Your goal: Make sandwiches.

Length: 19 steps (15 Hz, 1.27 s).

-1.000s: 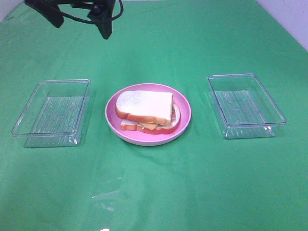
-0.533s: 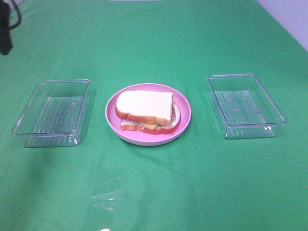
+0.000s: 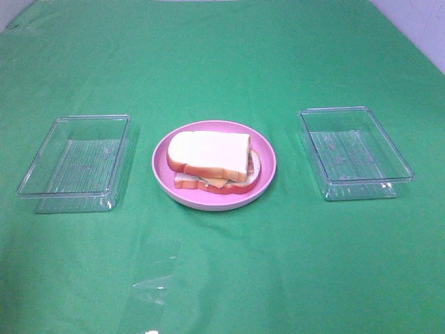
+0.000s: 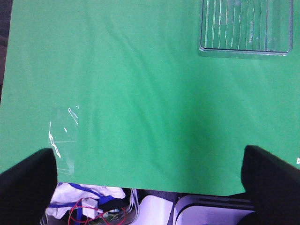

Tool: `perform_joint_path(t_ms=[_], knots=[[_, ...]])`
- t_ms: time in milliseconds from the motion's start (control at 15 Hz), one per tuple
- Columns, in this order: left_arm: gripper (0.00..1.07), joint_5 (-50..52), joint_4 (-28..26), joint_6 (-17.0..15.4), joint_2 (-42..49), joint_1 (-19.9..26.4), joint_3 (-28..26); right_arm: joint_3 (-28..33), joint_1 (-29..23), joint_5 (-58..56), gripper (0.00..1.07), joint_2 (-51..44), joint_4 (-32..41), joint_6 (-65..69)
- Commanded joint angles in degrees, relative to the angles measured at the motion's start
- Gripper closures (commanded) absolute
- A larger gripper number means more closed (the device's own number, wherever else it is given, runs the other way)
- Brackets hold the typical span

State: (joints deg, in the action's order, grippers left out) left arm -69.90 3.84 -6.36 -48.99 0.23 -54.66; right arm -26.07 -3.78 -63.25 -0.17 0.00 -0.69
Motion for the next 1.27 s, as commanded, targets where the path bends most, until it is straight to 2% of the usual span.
perform_joint_path(t_ms=[67, 133, 267, 400, 467, 733, 1267], knots=[[0.06, 2.9, -0.2, -0.3, 15.1, 0.2, 7.8, 0.0, 0.4, 0.2, 0.09, -1.8, 0.0, -0.4], [0.06, 2.9, -0.2, -0.3, 15.1, 0.2, 7.8, 0.0, 0.4, 0.2, 0.09, -1.8, 0.0, -0.4], [0.06, 7.8, 0.1, 0.2, 29.7, 0.2, 16.8, 0.0, 0.4, 0.2, 0.09, -1.8, 0.0, -0.4], [0.06, 11.5, 0.1, 3.0, 37.3, 0.2, 22.7, 0.0, 0.4, 0.2, 0.09, -1.8, 0.0, -0.4], [0.06, 10.2, 0.1, 4.4, 40.3, 0.2, 23.8, 0.0, 0.4, 0.2, 0.09, -1.8, 0.0, -0.4], [0.06, 8.1, -2.8, 4.6, 50.9, 0.2, 25.0, 0.0, 0.4, 0.2, 0.09, -1.7, 0.0, -0.4], [0.06, 8.1, -2.9, 4.7, 50.4, 0.2, 25.0, 0.1, 0.4, 0.1, 0.09, -1.4, 0.0, -0.4]])
